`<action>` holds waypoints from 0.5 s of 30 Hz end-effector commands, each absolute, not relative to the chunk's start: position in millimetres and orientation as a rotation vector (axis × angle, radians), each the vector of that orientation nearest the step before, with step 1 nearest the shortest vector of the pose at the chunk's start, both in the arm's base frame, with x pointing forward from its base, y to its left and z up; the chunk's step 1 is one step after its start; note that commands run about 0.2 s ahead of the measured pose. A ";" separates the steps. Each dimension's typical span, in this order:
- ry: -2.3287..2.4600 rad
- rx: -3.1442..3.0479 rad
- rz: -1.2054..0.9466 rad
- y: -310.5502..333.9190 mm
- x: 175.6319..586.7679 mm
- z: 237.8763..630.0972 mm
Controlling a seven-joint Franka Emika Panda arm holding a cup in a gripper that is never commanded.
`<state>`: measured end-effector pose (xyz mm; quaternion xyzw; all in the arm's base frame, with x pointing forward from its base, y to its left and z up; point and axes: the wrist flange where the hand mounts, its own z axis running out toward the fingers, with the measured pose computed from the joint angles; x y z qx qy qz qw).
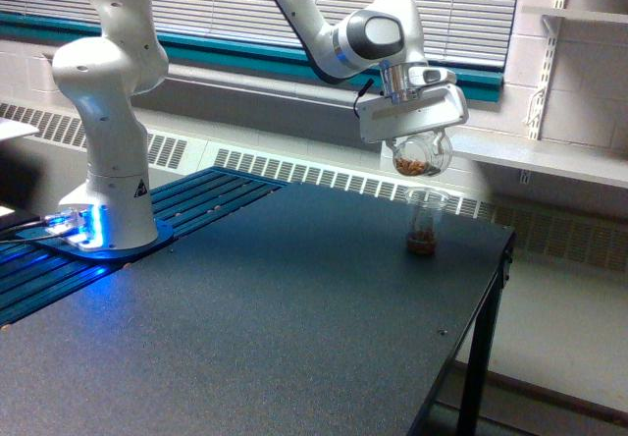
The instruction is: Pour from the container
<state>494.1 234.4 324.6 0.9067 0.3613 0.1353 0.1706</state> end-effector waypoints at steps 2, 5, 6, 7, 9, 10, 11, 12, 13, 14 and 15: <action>1.049 2.537 0.391 246.3 495.7 334.1; 1.055 2.523 0.389 248.7 496.5 336.7; 1.056 2.518 0.387 249.0 496.6 337.4; 1.057 2.515 0.383 249.4 496.6 337.7; 1.062 2.507 0.378 250.2 496.6 338.6; 1.065 2.503 0.375 250.4 496.7 339.0; 1.067 2.498 0.369 250.8 496.3 339.2; 1.069 2.491 0.364 251.2 496.0 339.9; 1.070 2.487 0.360 251.2 495.9 340.3; 1.074 2.484 0.355 250.9 496.0 340.2; 1.076 2.478 0.352 250.8 496.2 340.7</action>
